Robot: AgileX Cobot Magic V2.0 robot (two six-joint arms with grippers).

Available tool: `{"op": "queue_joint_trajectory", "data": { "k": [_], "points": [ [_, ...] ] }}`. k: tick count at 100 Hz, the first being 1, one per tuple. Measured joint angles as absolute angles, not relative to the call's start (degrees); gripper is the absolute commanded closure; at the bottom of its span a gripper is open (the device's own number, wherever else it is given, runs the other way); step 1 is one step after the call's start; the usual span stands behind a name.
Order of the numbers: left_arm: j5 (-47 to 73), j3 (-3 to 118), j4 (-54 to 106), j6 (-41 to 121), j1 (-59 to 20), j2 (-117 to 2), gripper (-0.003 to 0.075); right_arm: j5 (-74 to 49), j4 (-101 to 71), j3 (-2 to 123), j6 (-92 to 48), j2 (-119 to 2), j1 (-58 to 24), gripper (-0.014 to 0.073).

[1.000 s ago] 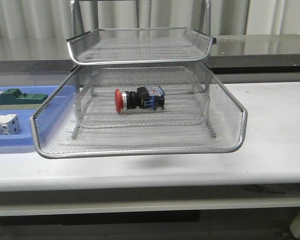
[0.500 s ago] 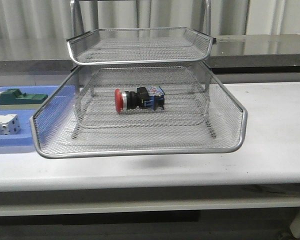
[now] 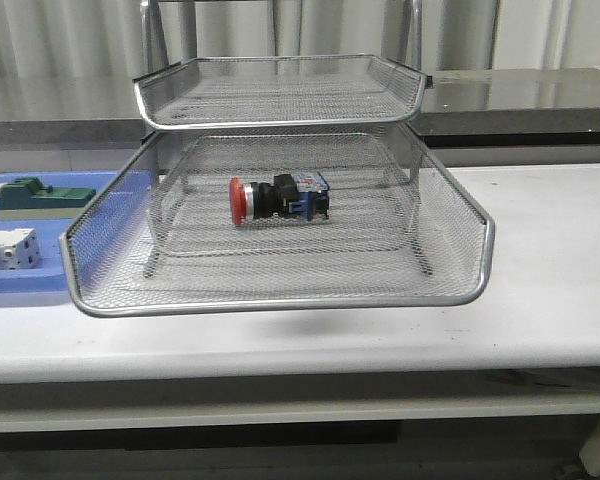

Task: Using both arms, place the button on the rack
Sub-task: 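Withdraw the left gripper upward out of view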

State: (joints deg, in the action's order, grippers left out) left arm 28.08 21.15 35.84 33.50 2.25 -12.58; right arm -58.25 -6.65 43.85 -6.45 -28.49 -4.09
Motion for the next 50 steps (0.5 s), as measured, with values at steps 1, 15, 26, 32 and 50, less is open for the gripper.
{"op": "queue_joint_trajectory", "data": {
  "k": [1, 15, 26, 32, 50],
  "points": [
    [28.08, 21.15, 35.84, 33.50, 2.25, -12.58, 0.0741, -58.25, -6.65, 43.85, -6.45, -28.49, -4.09, 0.0664],
    [28.08, 21.15, 35.84, 33.50, 2.25, -12.58, 0.0741, -56.48, -6.79, 43.85, -6.45, -28.49, -4.09, 0.0664],
    [28.08, 21.15, 35.89, 33.50, 2.25, -12.58, 0.0741, -53.34, -8.64, 43.85, -6.45, -28.74, -4.09, 0.0664],
    [28.08, 21.15, 35.89, 33.50, 2.25, -12.58, 0.0741, -51.81, -10.31, 43.85, -6.45, -29.89, -4.09, 0.0664],
    [28.08, 21.15, 35.98, 33.50, 2.25, -12.58, 0.0741, -50.96, -18.15, 43.96, -10.56, -38.76, -4.09, 0.0662]
  ]
}}
